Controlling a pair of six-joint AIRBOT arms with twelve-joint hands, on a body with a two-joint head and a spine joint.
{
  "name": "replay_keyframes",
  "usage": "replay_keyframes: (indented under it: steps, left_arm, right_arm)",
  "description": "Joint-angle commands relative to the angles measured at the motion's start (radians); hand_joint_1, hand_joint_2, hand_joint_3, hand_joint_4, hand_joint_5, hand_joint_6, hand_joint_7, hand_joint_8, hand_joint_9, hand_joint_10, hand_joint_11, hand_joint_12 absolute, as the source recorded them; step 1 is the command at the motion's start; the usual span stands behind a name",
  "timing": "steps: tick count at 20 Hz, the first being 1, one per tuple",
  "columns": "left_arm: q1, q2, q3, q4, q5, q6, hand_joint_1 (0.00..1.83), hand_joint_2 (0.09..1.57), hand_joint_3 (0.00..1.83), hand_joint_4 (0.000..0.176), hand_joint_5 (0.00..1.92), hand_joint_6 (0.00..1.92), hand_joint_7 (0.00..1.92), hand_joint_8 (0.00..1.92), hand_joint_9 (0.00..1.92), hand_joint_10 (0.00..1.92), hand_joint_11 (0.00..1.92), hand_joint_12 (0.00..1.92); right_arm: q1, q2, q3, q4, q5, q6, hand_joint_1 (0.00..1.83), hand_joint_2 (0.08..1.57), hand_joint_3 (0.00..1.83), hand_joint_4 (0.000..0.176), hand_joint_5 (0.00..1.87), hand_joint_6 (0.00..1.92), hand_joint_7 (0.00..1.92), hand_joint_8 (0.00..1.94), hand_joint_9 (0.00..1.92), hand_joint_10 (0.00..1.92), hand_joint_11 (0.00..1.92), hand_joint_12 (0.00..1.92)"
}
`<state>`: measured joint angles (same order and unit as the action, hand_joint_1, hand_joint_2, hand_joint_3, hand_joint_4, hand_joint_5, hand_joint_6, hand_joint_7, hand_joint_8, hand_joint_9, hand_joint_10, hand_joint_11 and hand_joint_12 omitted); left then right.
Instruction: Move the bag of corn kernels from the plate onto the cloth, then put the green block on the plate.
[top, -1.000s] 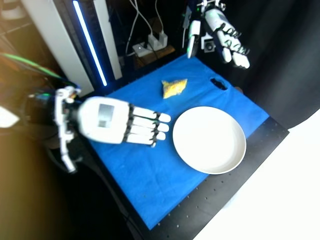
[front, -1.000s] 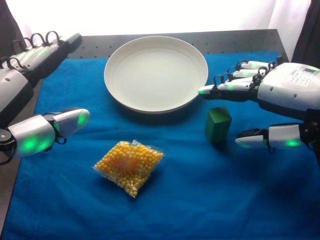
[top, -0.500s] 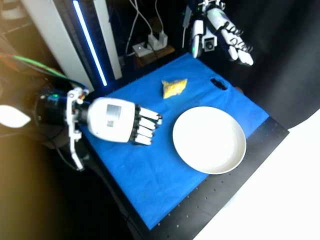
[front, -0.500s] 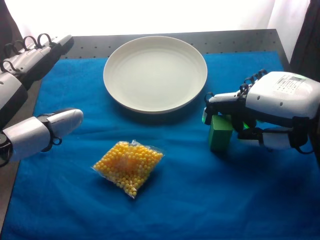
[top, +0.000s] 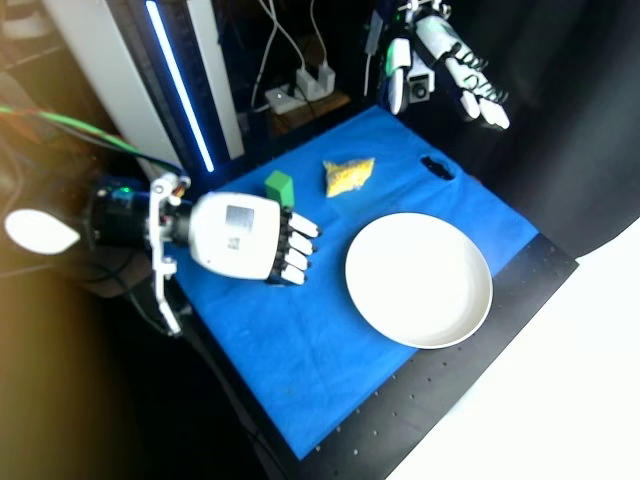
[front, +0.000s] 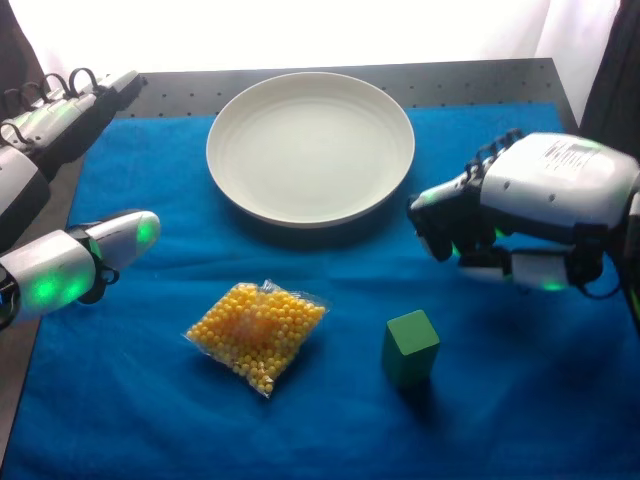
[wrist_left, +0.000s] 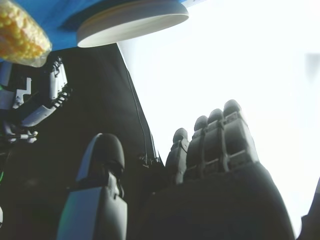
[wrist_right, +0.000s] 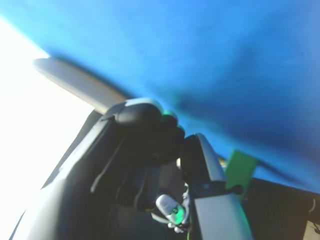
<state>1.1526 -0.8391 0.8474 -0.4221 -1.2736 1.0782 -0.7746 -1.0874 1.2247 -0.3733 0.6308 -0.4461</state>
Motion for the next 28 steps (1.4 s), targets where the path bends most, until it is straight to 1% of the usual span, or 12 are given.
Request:
replay_keyframes:
  steps: [1, 5, 7, 9, 14, 17, 20, 21, 23, 25, 26, 28]
  left_arm:
    - [-0.007, 0.000, -0.001, 0.014, -0.125, -0.002, 0.39, 1.28, 0.01, 0.117, 0.00, 0.00, 0.00, 0.00, 0.00, 0.00, 0.00, 0.00]
    - [-0.002, -0.001, -0.001, 0.008, -0.127, -0.002, 0.49, 1.29, 0.00, 0.107, 0.02, 0.00, 0.00, 0.00, 0.00, 0.00, 0.00, 0.00]
    - [-0.002, -0.003, 0.000, 0.008, -0.127, -0.002, 0.48, 1.29, 0.00, 0.129, 0.02, 0.00, 0.00, 0.00, 0.00, 0.00, 0.00, 0.00]
    - [-0.002, -0.004, 0.000, 0.006, -0.126, -0.002, 0.49, 1.29, 0.00, 0.131, 0.03, 0.01, 0.00, 0.00, 0.00, 0.00, 0.00, 0.00]
    - [-0.002, -0.010, 0.002, 0.003, -0.125, -0.002, 0.55, 1.28, 0.00, 0.121, 0.04, 0.01, 0.00, 0.00, 0.00, 0.00, 0.00, 0.00]
    - [-0.002, -0.021, 0.010, 0.001, -0.119, -0.003, 0.52, 1.27, 0.00, 0.152, 0.03, 0.00, 0.00, 0.00, 0.00, 0.00, 0.00, 0.00]
    - [-0.002, -0.025, 0.013, -0.003, -0.118, -0.004, 0.48, 1.28, 0.00, 0.113, 0.04, 0.00, 0.00, 0.00, 0.00, 0.00, 0.00, 0.00]
    - [-0.002, -0.027, 0.015, -0.003, -0.117, -0.006, 0.48, 1.27, 0.00, 0.118, 0.05, 0.01, 0.00, 0.00, 0.00, 0.00, 0.00, 0.00]
    - [-0.002, -0.036, 0.022, -0.006, -0.117, -0.012, 0.50, 1.28, 0.00, 0.100, 0.06, 0.01, 0.00, 0.00, 0.00, 0.00, 0.00, 0.00]
    - [-0.002, -0.041, 0.026, -0.008, -0.116, -0.017, 0.52, 1.28, 0.00, 0.095, 0.07, 0.01, 0.00, 0.00, 0.00, 0.00, 0.00, 0.00]
    - [-0.002, -0.042, 0.026, -0.008, -0.116, -0.018, 0.51, 1.28, 0.00, 0.090, 0.07, 0.01, 0.00, 0.00, 0.00, 0.00, 0.00, 0.00]
    - [-0.002, -0.045, 0.027, -0.008, -0.116, -0.021, 0.49, 1.29, 0.00, 0.107, 0.06, 0.00, 0.00, 0.00, 0.00, 0.00, 0.00, 0.00]
  right_arm:
    - [0.019, 0.004, 0.003, 0.009, 0.118, 0.014, 1.34, 1.25, 0.00, 0.000, 0.56, 1.42, 0.76, 1.37, 0.77, 1.57, 0.74, 1.73]
    - [0.086, 0.026, 0.002, -0.051, 0.143, 0.061, 1.19, 1.27, 0.00, 0.000, 0.60, 1.42, 0.82, 1.46, 0.80, 1.55, 0.73, 1.83]
    - [0.142, 0.031, 0.006, -0.087, 0.143, 0.067, 1.11, 1.31, 0.01, 0.001, 0.62, 1.53, 0.66, 1.53, 0.60, 1.53, 0.53, 1.87]
    - [0.191, 0.015, 0.028, -0.102, 0.128, 0.069, 1.15, 1.29, 0.00, 0.000, 0.65, 1.45, 0.69, 1.53, 0.71, 1.59, 0.74, 1.86]
    - [0.312, -0.102, 0.159, -0.230, 0.034, 0.187, 1.15, 1.26, 0.00, 0.000, 0.68, 1.38, 0.76, 1.44, 0.68, 1.26, 0.52, 1.75]
    - [0.344, -0.188, 0.248, -0.263, -0.015, 0.242, 1.15, 1.26, 0.00, 0.000, 0.67, 1.42, 0.78, 1.37, 0.69, 1.19, 0.49, 1.70]
    - [0.379, -0.277, 0.317, -0.308, -0.105, 0.242, 1.33, 1.24, 0.00, 0.000, 0.61, 1.41, 0.73, 1.34, 0.78, 1.48, 0.65, 1.55]
    - [0.382, -0.299, 0.333, -0.317, -0.126, 0.242, 1.15, 1.30, 0.00, 0.000, 0.65, 1.49, 0.62, 1.51, 0.55, 1.29, 0.44, 1.63]
    - [0.384, -0.356, 0.374, -0.347, -0.184, 0.242, 1.15, 1.28, 0.00, 0.000, 0.63, 1.42, 0.77, 1.44, 0.72, 1.19, 0.65, 1.64]
    - [0.384, -0.407, 0.411, -0.370, -0.246, 0.242, 1.33, 1.23, 0.00, 0.000, 0.61, 1.43, 0.76, 1.27, 0.81, 1.44, 0.71, 1.53]
    - [0.384, -0.416, 0.417, -0.374, -0.258, 0.242, 1.19, 1.29, 0.00, 0.000, 0.50, 1.59, 0.78, 1.36, 0.76, 1.17, 0.66, 1.56]
    - [0.384, -0.442, 0.432, -0.382, -0.302, 0.242, 0.96, 1.25, 0.00, 0.000, 0.18, 0.44, 0.36, 0.29, 0.33, 0.61, 0.09, 1.55]
